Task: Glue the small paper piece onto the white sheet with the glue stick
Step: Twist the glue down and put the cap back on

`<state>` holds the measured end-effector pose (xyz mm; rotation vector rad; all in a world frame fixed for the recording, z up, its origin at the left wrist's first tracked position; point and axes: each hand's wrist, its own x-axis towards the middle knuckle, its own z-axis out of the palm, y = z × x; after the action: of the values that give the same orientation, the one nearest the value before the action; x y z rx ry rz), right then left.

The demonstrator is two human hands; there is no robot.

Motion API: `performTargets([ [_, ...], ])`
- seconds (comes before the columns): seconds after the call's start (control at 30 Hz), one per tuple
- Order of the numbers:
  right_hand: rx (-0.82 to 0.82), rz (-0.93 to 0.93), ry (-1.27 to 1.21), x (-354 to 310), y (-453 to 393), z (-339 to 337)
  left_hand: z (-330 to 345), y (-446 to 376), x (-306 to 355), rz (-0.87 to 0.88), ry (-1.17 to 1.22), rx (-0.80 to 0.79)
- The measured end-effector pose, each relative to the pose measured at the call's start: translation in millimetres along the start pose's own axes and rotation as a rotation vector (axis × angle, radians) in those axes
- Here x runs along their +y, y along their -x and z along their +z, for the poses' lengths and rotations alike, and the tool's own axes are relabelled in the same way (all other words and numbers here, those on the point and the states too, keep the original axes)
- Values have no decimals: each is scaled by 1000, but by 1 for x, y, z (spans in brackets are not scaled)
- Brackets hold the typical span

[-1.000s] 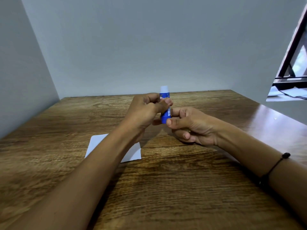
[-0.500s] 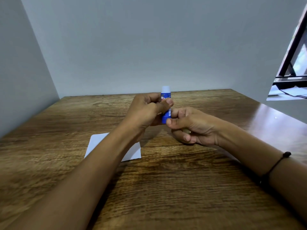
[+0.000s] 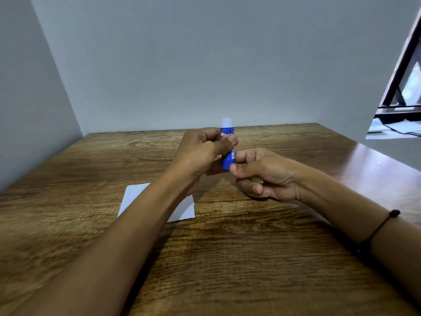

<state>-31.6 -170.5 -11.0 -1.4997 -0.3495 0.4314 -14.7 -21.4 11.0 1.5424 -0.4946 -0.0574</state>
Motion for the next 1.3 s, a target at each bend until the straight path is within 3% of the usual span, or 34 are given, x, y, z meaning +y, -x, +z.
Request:
performTargets([
  [0.27, 156, -25, 83, 1, -3, 5, 1, -2, -1, 38, -65, 19],
  [0.47, 38, -23, 26, -2, 0, 4, -1, -2, -2, 26, -33, 24],
  [0.7, 184, -55, 72, 0, -1, 7, 0, -4, -1, 46, -64, 38],
  [0.87, 44, -40, 16, -6, 4, 6, 0, -4, -1, 35, -23, 29],
  [1.1, 136, -68, 29, -4, 2, 6, 3, -6, 0, 53, -48, 17],
  [1.3, 9, -35, -35, -6, 5, 3, 1, -5, 1, 16, 9, 12],
])
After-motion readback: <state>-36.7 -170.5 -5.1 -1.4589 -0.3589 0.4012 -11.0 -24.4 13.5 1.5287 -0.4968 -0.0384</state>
